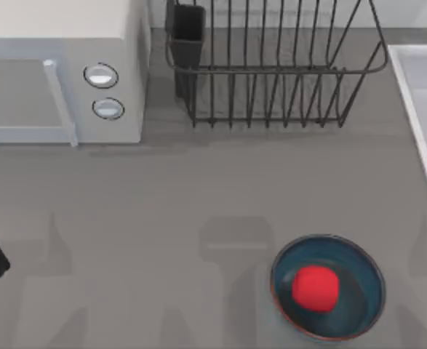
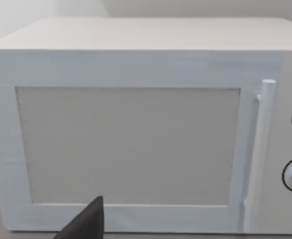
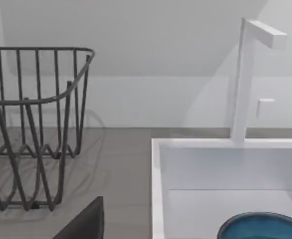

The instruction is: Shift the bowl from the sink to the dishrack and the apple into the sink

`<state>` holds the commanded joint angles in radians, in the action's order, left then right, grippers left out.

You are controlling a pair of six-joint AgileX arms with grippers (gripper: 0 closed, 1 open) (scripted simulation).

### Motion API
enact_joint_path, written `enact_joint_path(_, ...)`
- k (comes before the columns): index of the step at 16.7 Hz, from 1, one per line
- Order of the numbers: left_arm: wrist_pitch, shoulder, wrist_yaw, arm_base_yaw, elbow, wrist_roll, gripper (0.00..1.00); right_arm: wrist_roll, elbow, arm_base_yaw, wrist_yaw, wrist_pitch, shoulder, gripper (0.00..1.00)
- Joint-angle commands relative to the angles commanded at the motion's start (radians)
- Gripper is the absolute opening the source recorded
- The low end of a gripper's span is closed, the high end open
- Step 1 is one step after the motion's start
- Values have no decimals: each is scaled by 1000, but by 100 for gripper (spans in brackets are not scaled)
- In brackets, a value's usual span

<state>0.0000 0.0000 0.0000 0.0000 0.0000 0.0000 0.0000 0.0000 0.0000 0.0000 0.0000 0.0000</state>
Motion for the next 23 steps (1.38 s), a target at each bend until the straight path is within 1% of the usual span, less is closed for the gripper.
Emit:
enact_joint_path(3,0,0,0,0,0,0,100,-3,8,-1,0,-3,9,100)
enact_joint_path(5,0,0,0,0,0,0,100,-17,51,-3,-2,-19,56,100)
enact_joint_path(9,0,0,0,0,0,0,100,-78,235,-10,-16,-109,278,100)
enact_joint_path(14,0,0,0,0,0,0,100,-173,579,-35,-47,-341,739,100)
enact_joint_path(23,0,0,0,0,0,0,100,-297,1330,-154,-91,-927,1737,100)
